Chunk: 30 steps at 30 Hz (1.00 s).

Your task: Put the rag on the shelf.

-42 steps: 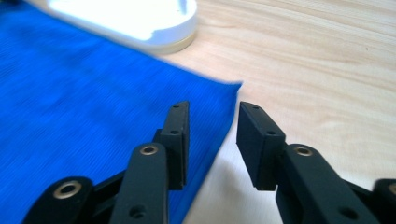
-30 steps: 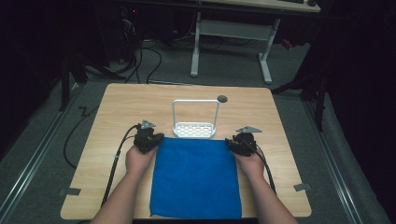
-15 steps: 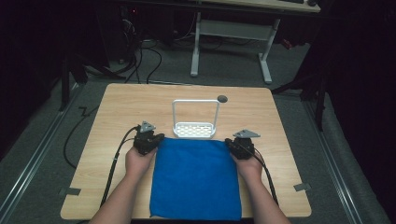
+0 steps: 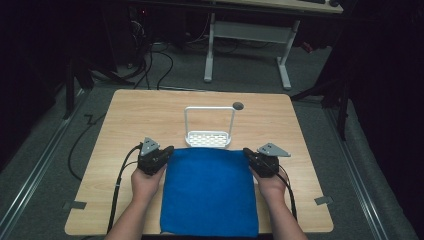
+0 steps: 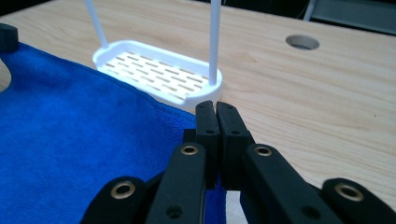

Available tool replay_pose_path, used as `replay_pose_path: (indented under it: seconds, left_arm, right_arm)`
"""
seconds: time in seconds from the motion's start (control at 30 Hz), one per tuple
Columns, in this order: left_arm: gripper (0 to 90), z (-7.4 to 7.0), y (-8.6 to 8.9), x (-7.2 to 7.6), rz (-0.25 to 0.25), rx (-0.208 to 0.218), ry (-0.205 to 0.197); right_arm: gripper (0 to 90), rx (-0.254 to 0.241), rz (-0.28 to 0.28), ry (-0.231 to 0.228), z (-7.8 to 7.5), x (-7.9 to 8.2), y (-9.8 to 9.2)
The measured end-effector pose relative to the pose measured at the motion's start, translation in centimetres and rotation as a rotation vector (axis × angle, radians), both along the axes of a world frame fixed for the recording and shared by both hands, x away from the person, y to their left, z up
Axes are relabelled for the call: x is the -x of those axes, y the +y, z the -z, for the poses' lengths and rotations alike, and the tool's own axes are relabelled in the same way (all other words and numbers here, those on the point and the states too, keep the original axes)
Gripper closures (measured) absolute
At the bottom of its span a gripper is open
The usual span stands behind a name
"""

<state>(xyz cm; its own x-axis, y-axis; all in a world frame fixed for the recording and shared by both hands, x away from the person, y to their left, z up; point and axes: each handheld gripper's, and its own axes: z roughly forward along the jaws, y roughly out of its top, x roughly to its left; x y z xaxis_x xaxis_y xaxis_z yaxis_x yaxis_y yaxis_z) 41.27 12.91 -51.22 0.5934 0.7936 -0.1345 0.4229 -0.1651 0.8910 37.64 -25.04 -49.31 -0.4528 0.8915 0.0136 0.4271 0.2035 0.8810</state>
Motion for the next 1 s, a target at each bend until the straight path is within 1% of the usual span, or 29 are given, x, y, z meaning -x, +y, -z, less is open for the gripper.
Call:
replay_pose_path:
  seconds: [0.07, 0.1, 0.13, 0.17, 0.2, 0.27, 0.3, 0.33, 0.37, 0.43, 0.47, 0.5, 0.57, 0.67, 0.77, 0.8, 0.83, 0.87, 0.9, 0.97, 1.0]
  left_arm:
    - [88.6, -0.6, 0.3, 0.2, -0.004, 0.024, -0.011]
    - [88.6, -0.6, 0.3, 0.2, -0.004, 0.024, -0.011]
    - [88.6, -1.2, 0.5, 0.6, -0.009, 0.029, -0.033]
    - [88.7, -1.2, 0.5, 0.6, -0.009, 0.029, -0.033]
    - [88.7, -1.7, 0.6, 0.8, -0.012, 0.033, -0.046]
    - [88.7, -2.7, 1.0, 1.5, -0.022, 0.055, -0.083]
    - [88.7, -2.9, 1.1, 1.6, -0.023, 0.062, -0.088]
    - [88.7, -2.9, 1.1, 1.6, -0.023, 0.062, -0.088]
    - [88.7, -3.8, 1.3, 2.0, -0.024, 0.064, -0.113]
    - [88.7, -4.4, 1.4, 2.4, -0.025, 0.074, -0.138]
    - [88.7, -4.4, 1.4, 2.4, -0.025, 0.074, -0.138]
    - [88.7, -4.8, 1.5, 2.6, -0.024, 0.077, -0.147]
    - [88.7, -5.7, 1.5, 3.1, -0.027, 0.086, -0.183]
    - [88.8, -6.5, 1.6, 3.5, -0.026, 0.094, -0.207]
    - [88.8, -7.6, 1.7, 3.9, -0.022, 0.108, -0.236]
    - [88.8, -7.6, 1.7, 3.9, -0.022, 0.108, -0.236]
    - [88.8, -8.3, 1.7, 4.1, -0.021, 0.114, -0.253]
    - [88.8, -8.7, 1.8, 4.2, -0.021, 0.115, -0.263]
    - [88.8, -8.7, 1.8, 4.2, -0.021, 0.115, -0.263]
    - [88.8, -9.7, 1.9, 4.3, -0.02, 0.133, -0.283]
    - [88.8, -10.3, 1.9, 4.5, -0.023, 0.138, -0.304]
  right_arm:
    - [89.0, -0.005, -0.001, -0.019, -0.4, 0.3, -0.1]
    - [89.0, -0.005, -0.001, -0.019, -0.4, 0.3, -0.1]
    - [89.0, -0.018, 0.0, -0.037, -1.0, 0.7, -0.2]
    - [89.0, -0.017, 0.0, -0.047, -1.2, 0.9, -0.2]
    - [89.0, -0.017, 0.0, -0.047, -1.2, 0.9, -0.2]
    - [89.0, -0.016, -0.005, -0.086, -2.2, 1.6, -0.2]
    - [89.0, -0.015, -0.007, -0.097, -2.5, 1.7, -0.1]
    - [89.0, -0.017, -0.01, -0.11, -2.7, 1.8, -0.1]
    - [89.0, -0.019, -0.014, -0.123, -3.1, 2.1, 0.0]
    - [89.0, -0.017, -0.018, -0.153, -3.7, 2.4, 0.2]
    - [89.0, -0.017, -0.018, -0.153, -3.7, 2.4, 0.2]
    - [89.0, -0.014, -0.022, -0.173, -4.2, 2.7, 0.4]
    - [89.0, -0.016, -0.025, -0.192, -4.6, 3.0, 0.6]
    - [89.0, -0.018, -0.029, -0.219, -5.2, 3.4, 0.8]
    - [89.1, -0.034, -0.027, -0.246, -6.1, 3.8, 0.8]
    - [89.1, -0.034, -0.027, -0.246, -6.1, 3.8, 0.8]
    - [89.1, -0.042, -0.029, -0.269, -6.8, 4.1, 0.7]
    - [89.0, -0.049, -0.027, -0.276, -7.1, 4.2, 0.6]
    - [89.0, -0.049, -0.027, -0.276, -7.1, 4.2, 0.6]
    - [89.1, -0.063, -0.027, -0.301, -8.1, 4.5, 0.5]
    - [89.1, -0.069, -0.03, -0.334, -9.1, 4.7, 0.4]
